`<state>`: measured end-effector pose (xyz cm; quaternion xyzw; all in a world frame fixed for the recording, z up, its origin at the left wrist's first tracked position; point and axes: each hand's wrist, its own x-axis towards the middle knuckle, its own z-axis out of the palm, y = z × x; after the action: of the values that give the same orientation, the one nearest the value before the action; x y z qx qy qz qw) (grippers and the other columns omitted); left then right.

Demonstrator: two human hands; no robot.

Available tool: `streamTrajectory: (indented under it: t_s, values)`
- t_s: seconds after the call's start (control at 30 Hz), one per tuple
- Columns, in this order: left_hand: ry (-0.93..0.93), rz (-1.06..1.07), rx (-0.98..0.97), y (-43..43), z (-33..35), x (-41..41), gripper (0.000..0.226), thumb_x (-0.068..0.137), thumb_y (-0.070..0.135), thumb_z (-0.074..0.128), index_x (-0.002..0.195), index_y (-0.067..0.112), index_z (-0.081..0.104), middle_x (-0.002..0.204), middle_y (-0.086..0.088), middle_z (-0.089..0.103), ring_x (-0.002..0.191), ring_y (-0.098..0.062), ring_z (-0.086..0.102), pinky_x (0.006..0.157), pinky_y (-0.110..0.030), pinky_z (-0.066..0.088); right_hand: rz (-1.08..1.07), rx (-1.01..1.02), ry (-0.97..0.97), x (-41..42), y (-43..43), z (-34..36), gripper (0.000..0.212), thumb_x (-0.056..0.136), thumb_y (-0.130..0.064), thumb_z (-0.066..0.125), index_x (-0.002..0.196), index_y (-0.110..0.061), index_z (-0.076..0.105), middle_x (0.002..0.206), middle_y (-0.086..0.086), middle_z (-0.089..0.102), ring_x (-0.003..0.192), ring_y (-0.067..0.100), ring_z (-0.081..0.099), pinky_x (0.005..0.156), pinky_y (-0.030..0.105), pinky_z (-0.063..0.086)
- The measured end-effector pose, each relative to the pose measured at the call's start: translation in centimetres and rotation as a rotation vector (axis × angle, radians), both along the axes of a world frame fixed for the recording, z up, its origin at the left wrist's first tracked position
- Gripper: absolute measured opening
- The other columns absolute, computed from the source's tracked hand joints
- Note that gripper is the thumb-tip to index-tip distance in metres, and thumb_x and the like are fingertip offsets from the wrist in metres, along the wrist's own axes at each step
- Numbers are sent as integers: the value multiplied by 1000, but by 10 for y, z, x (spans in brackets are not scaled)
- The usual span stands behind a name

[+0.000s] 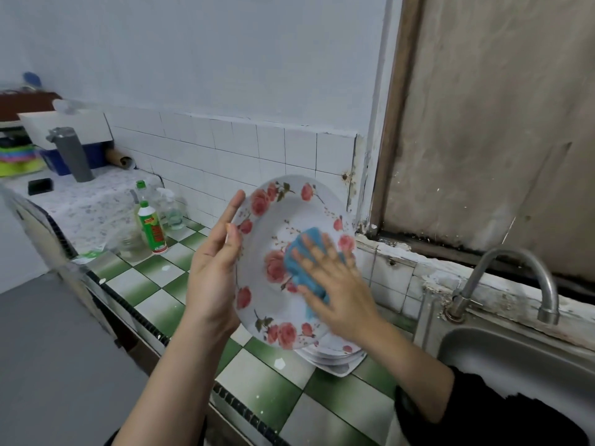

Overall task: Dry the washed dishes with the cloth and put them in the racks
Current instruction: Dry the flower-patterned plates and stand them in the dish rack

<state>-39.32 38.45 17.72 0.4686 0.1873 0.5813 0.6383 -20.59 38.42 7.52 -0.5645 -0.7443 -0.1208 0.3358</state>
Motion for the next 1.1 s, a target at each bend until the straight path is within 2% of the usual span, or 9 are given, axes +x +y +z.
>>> streamTrajectory:
  t_s: [0.2, 0.33, 0.43, 0.6, 0.67, 0.73, 0.8, 0.97, 1.1]
  values:
    - [32, 4, 40, -12, 0, 20, 36, 96, 21, 42, 128, 28, 56, 119, 2, 70, 112, -15, 65, 90, -31, 55, -193, 206, 298, 9, 32, 39, 57, 103, -50, 22, 154, -27, 11, 162, -9, -1, 150, 16, -14, 122, 44, -7]
    - [18, 48, 47, -11, 4, 19, 43, 87, 25, 47, 129, 26, 56, 123, -2, 68, 119, -20, 61, 108, -43, 43, 222, 110, 335, -45, 12, 46, 60, 102, -35, 35, 153, -20, 10, 163, -4, 2, 152, 20, -4, 123, 47, -1]
    - [-22, 82, 29, -3, 5, 6, 38, 92, 22, 44, 127, 25, 57, 117, 2, 70, 115, -18, 63, 102, -39, 48, 421, 87, 126, -37, -3, 16, 53, 98, -37, 46, 145, -15, 41, 158, 1, 29, 150, 23, 18, 123, 46, 10]
    - [1, 67, 56, -10, -2, 11, 33, 97, 14, 40, 123, 24, 58, 110, 7, 73, 104, -11, 68, 81, -27, 57, 49, 204, 85, 35, 18, -8, 49, 95, -37, 51, 143, -25, 45, 160, 5, 25, 151, 27, 13, 118, 63, 14]
    - [4, 14, 66, -15, -4, 19, 36, 90, 17, 44, 123, 22, 57, 108, 7, 73, 101, -10, 69, 77, -25, 57, -66, 285, 178, 46, 29, 3, 50, 101, -42, 43, 147, -26, 35, 163, -3, 12, 152, 23, 2, 121, 53, 5]
    - [-5, -44, 76, -16, -4, 27, 37, 88, 18, 47, 123, 21, 57, 112, 3, 72, 103, -13, 69, 80, -26, 57, -80, 376, 203, 37, 33, 21, 53, 103, -44, 37, 150, -23, 26, 164, -9, 3, 152, 22, -2, 123, 44, -1]
    - [15, -76, 95, -15, -4, 34, 30, 94, 17, 51, 123, 22, 59, 121, -3, 69, 112, -18, 65, 90, -30, 54, -28, 406, 311, 9, 30, 38, 58, 104, -43, 33, 153, -17, 19, 163, -3, 4, 152, 29, 0, 122, 53, 2]
    - [-32, 14, -50, -5, -19, 36, 34, 101, 9, 39, 129, 19, 57, 125, -2, 66, 120, -18, 60, 96, -26, 51, 385, 78, 498, -58, -1, 36, 58, 101, -26, 39, 153, -11, 20, 164, -4, 8, 152, 22, 3, 122, 53, 6]
    - [-94, 42, -173, 4, -23, 16, 36, 99, 21, 37, 130, 25, 57, 124, -6, 67, 115, -23, 64, 96, -38, 52, 360, -161, 191, -34, -16, 6, 56, 100, -42, 38, 152, -26, 25, 162, -10, 17, 151, 11, 6, 123, 50, 7]
